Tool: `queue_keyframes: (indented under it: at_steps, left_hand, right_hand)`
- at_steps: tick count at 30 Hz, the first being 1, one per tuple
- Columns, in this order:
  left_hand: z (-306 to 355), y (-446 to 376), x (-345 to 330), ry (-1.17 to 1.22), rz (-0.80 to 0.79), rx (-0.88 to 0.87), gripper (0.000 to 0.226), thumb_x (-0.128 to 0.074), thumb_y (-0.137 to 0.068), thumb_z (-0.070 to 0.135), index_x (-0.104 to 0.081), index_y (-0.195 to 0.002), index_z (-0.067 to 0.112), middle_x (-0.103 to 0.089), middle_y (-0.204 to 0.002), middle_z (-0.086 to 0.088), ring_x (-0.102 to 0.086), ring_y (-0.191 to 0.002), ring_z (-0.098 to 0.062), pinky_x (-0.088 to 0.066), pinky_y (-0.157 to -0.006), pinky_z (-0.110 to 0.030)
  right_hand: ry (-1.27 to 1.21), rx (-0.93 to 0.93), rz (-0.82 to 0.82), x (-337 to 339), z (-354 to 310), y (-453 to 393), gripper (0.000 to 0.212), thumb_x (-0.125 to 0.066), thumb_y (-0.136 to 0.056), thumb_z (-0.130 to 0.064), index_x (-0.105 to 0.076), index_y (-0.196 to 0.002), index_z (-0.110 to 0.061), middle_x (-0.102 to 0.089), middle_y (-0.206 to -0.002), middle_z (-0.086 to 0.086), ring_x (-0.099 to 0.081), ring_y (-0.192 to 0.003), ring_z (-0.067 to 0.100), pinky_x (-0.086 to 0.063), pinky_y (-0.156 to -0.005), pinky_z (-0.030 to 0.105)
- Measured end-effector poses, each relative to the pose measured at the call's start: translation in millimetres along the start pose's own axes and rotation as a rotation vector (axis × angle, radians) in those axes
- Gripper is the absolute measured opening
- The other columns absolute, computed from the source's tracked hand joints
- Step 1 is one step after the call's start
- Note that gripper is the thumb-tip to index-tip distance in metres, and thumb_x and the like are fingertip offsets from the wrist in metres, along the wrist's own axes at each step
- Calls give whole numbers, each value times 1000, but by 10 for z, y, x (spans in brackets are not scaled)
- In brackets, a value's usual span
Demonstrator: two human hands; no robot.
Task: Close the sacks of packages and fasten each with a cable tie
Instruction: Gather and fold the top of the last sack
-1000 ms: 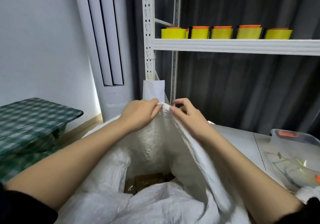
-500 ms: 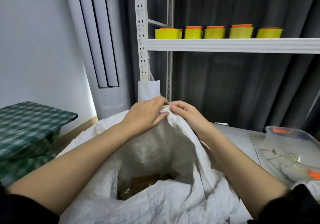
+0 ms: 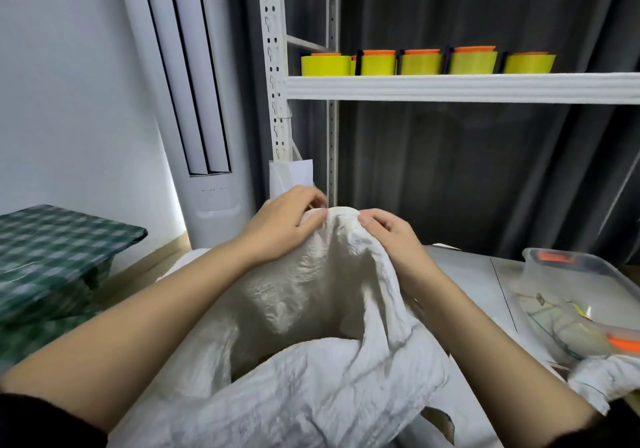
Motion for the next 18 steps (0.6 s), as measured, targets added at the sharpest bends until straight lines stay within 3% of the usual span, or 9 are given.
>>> queue_keyframes:
  at_steps: [2, 5, 7, 10, 13, 15, 18]
  left_hand:
    - [154, 20, -24, -31, 5, -117, 31, -45, -94, 47, -48, -118, 27, -56, -114, 13, -53, -100, -5, -40, -84, -27]
    - [248, 3, -111, -152, -14, -130, 27, -43, -96, 45, -45, -112, 23, -57, -98, 11, -55, -87, -13, -39, -70, -31]
    - [220, -28, -147, -265, 36, -97, 25, -38, -98, 43, -45, -107, 20, -62, -89, 4, -59, -82, -24, -36, -64, -34]
    - [184, -66, -149, -338, 74, -43, 27, -36, -99, 41, -47, -109, 19, -66, -90, -3, -60, -83, -29, -30, -62, -32]
    - [153, -104, -114, -330, 56, -8, 25, -37, -99, 41, -51, -106, 21, -66, -87, 0, -59, -81, -25, -31, -62, -32]
    - [136, -106, -97, -283, 43, 11, 24, -37, -99, 40, -53, -101, 22, -64, -83, 3, -57, -78, -22, -33, -62, -32]
    - [108, -96, -102, -164, 12, 27, 21, -37, -99, 39, -50, -93, 24, -61, -77, 5, -54, -73, -19, -38, -62, -36]
  right_hand:
    - [-104, -63, -83, 0, -25, -10, 22, -52, -98, -20, -70, -98, -9, -69, -83, 1, -62, -73, 7, -49, -62, 17]
    - [-58, -25, -41, -24, -55, 14, 20, -54, -97, -25, -69, -104, -14, -71, -96, 6, -65, -86, 13, -53, -77, 26]
    - [137, 54, 36, 9, -58, 103, 24, -57, -94, -35, -61, -115, -24, -68, -101, 1, -63, -91, 9, -51, -84, 31]
    - [671, 67, 73, 50, -78, 360, 56, -56, -88, -53, -34, -136, -36, -56, -115, -17, -58, -98, 9, -48, -82, 35]
    - [963, 102, 142, 80, -6, 482, 55, -53, -91, -46, -28, -138, -34, -56, -116, -14, -59, -96, 17, -45, -73, 33]
    - [826, 90, 152, 107, 73, 444, 38, -53, -93, -35, -38, -129, -32, -60, -103, -13, -59, -88, 16, -45, -70, 33]
    - [397, 146, 202, 137, 175, 393, 22, -54, -95, -19, -56, -116, -26, -63, -100, -16, -59, -93, 5, -48, -77, 24]
Point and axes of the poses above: each hand's wrist, its own y-axis away from the middle knuckle, its own x-axis out of the back of the hand, z = x × y, the point moved 1 cm from there along -y, towards the middle knuckle
